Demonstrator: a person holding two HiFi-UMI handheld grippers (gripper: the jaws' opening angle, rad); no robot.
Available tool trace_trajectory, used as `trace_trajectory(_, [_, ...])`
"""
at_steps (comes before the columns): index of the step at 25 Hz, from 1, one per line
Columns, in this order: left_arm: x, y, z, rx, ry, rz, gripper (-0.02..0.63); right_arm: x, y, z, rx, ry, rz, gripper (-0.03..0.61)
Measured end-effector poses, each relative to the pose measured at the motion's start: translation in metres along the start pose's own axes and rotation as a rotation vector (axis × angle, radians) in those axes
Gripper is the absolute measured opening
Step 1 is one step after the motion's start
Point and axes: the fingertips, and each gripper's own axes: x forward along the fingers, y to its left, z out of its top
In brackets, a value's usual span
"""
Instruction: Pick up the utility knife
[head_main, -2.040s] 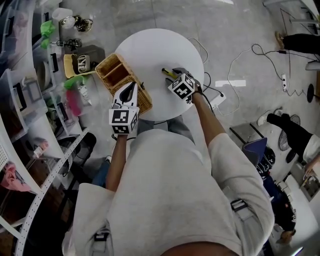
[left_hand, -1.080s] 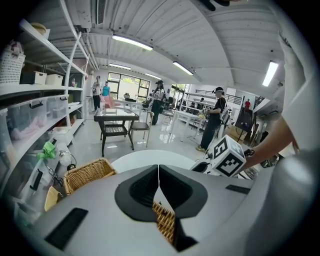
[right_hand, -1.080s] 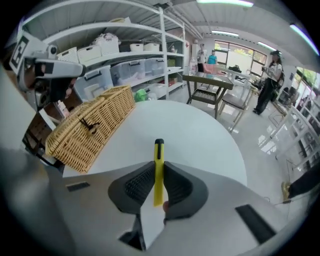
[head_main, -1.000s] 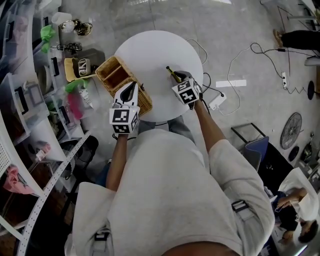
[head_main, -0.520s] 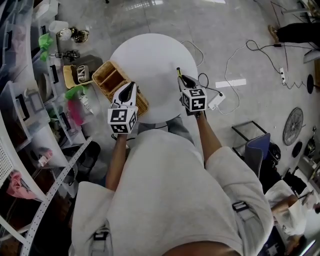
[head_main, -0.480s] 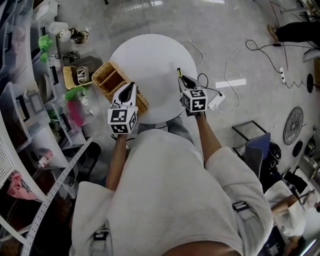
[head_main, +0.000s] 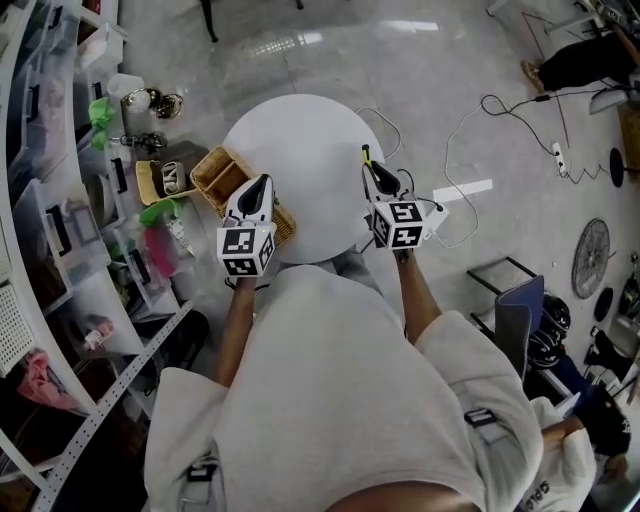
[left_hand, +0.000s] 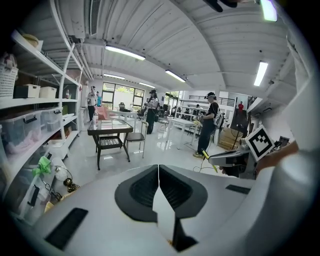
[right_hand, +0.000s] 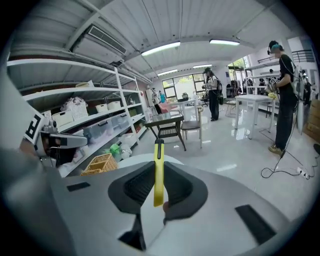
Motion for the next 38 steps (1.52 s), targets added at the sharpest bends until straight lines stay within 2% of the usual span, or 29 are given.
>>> trace_trajectory(9, [-0.012,0.006,0.046,0.033,-0.102,0.035,0.023,-0.027,0.01,0.067,-0.078,-0.144,0.003,0.074])
trace_trajectory(23, [-0.031,0.024,0.111,0.086,-0.257,0.084,0.023,-0.045,0.034,0.144,-0.156,-0.304,0.029,0.074])
trace_trajectory(38, [-0.036,0.017,0.155,0.131,-0.339,0.105,0.023,-0.058,0.039,0.181,-0.193,-0.381,0.05,0.074])
